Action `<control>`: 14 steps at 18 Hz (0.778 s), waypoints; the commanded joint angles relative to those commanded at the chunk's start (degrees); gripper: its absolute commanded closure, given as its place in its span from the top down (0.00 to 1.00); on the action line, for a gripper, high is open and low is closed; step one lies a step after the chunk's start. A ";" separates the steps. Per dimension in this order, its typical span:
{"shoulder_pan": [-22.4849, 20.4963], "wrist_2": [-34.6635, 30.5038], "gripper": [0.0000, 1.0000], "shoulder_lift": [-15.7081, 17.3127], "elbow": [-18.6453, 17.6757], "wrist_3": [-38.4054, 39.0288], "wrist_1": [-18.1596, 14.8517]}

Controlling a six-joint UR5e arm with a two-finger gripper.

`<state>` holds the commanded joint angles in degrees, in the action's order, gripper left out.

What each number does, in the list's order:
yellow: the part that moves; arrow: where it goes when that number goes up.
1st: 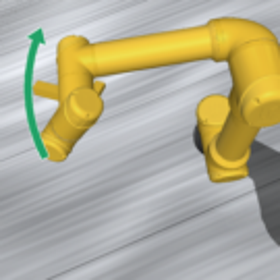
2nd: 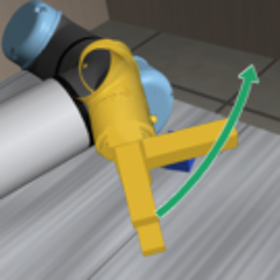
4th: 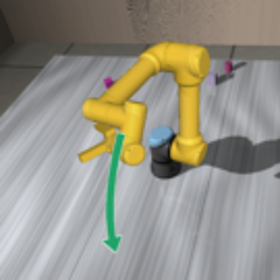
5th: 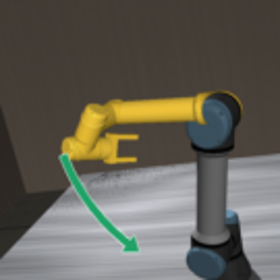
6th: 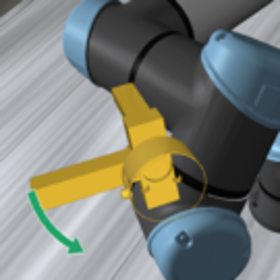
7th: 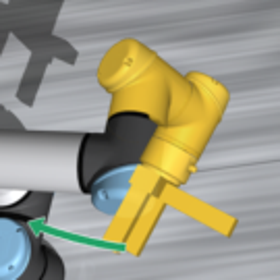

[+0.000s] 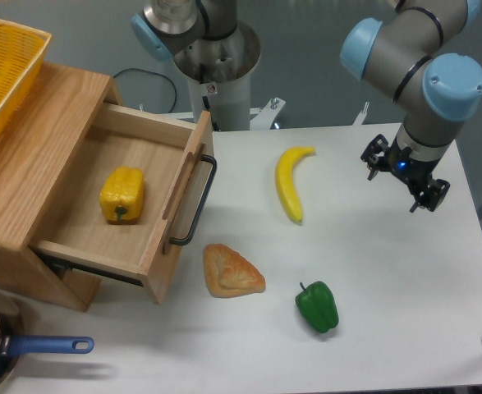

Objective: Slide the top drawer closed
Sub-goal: 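Move the gripper from its start pose toward the open wooden drawer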

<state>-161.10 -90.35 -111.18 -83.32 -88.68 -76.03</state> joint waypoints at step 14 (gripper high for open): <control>-1.49 0.09 1.00 5.19 -8.88 8.96 2.90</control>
<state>-162.60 -90.26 -106.00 -92.20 -79.72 -73.12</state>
